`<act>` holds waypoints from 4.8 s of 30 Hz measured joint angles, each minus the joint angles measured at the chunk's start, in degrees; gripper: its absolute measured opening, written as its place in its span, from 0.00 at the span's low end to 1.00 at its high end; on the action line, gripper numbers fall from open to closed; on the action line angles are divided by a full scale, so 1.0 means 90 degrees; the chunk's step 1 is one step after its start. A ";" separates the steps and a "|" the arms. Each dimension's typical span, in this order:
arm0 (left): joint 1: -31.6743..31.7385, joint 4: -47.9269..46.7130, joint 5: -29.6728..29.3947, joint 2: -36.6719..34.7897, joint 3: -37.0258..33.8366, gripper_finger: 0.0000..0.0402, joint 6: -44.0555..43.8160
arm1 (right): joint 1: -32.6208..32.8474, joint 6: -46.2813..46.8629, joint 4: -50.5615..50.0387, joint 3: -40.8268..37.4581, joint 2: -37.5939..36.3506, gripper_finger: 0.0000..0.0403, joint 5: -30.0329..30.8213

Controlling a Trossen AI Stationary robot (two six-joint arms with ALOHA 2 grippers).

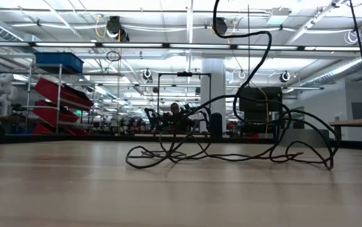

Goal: Coil cords
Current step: Uncoil the black wire from the spool

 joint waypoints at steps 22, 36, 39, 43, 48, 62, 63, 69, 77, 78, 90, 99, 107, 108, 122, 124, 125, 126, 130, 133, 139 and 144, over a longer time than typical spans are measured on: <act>0.0041 -0.0662 -0.1162 0.0592 0.0717 0.34 -0.0164 | 0.0049 0.0000 -0.0005 0.0000 0.0000 0.00 -0.0002; -0.0216 -0.0794 -0.1196 0.0586 0.0717 0.34 -0.1731 | 0.0066 -0.0019 -0.0005 0.0000 0.0000 0.00 0.0007; -0.0119 -0.0797 -0.1270 0.0586 0.0717 0.34 -0.2113 | 0.0066 -0.0019 -0.0005 0.0000 0.0000 0.00 0.0007; 0.0040 -0.0805 -0.1540 0.0586 0.0717 0.34 -0.2562 | 0.0066 -0.0019 -0.0007 0.0000 0.0000 0.00 0.0007; 0.0087 -0.0936 -0.1551 0.0584 0.0717 0.34 -0.2666 | 0.0066 -0.0019 -0.0040 0.0000 0.0000 0.00 0.0010; -0.0089 -0.1671 -0.1551 0.0284 0.0710 0.34 -0.2666 | 0.0128 -0.0019 -0.0049 0.0000 0.0000 0.00 0.0013; -0.0100 -0.1648 -0.1551 0.0274 0.0710 0.34 -0.2666 | 0.0137 -0.0019 -0.0049 0.0000 0.0002 0.00 0.0014; -0.0052 -0.1652 -0.1554 0.0271 0.0710 0.34 -0.2668 | 0.0139 -0.0019 -0.0049 0.0000 0.0002 0.00 0.0014; -0.0013 -0.1641 -0.1433 0.0274 0.0710 0.34 -0.2671 | 0.0139 -0.0021 -0.0049 0.0000 0.0002 0.00 0.0013; -0.0013 -0.1639 -0.1382 0.0276 0.0710 0.34 -0.2671 | 0.0139 -0.0021 -0.0049 0.0000 0.0002 0.00 0.0013; -0.0013 -0.1615 -0.1019 0.0278 0.0710 0.34 -0.2688 | 0.0139 -0.0019 -0.0049 0.0000 0.0002 0.00 0.0013; 0.0062 -0.1534 -0.1014 0.0367 0.0710 0.34 -0.2680 | 0.0139 -0.0015 -0.0047 0.0000 0.0002 0.00 0.0013; 0.0079 -0.1438 -0.0983 0.0373 0.0710 0.34 -0.2672 | 0.0139 -0.0009 -0.0049 0.0000 0.0002 0.00 0.0014; 0.0081 -0.1437 -0.0982 0.0373 0.0710 0.34 -0.2671 | 0.0139 -0.0010 -0.0047 0.0000 0.0002 0.00 0.0014; 0.0082 -0.1433 -0.0827 0.0373 0.0710 0.34 -0.2671 | 0.0137 -0.0002 -0.0049 0.0000 0.0002 0.00 0.0013; 0.0082 -0.1422 -0.0823 0.0373 0.0710 0.34 -0.2671 | 0.0137 -0.0002 -0.0049 0.0000 0.0002 0.00 0.0015; 0.0082 -0.1397 -0.0822 0.0373 0.0710 0.34 -0.2671 | 0.0137 -0.0002 -0.0047 0.0000 0.0002 0.00 0.0014; 0.0082 -0.1365 -0.0822 0.0373 0.0710 0.34 -0.2672 | 0.0137 -0.0002 -0.0048 0.0000 0.0002 0.00 0.0013; 0.0106 -0.1053 -0.0808 0.0485 0.0710 0.34 -0.2666 | 0.0136 0.0000 -0.0046 0.0000 0.0002 0.00 0.0015; 0.0153 -0.0835 -0.0696 0.0620 0.0710 0.34 -0.2641 | 0.0129 0.0000 -0.0046 0.0000 0.0003 0.00 0.0014; 0.0244 -0.0826 -0.0703 0.0647 0.0710 0.34 -0.2646 | 0.0129 0.0000 -0.0047 0.0000 0.0005 0.00 0.0014; 0.0234 -0.0825 -0.0705 0.0647 0.0710 0.34 -0.2646 | 0.0129 0.0000 -0.0047 0.0000 0.0005 0.00 0.0013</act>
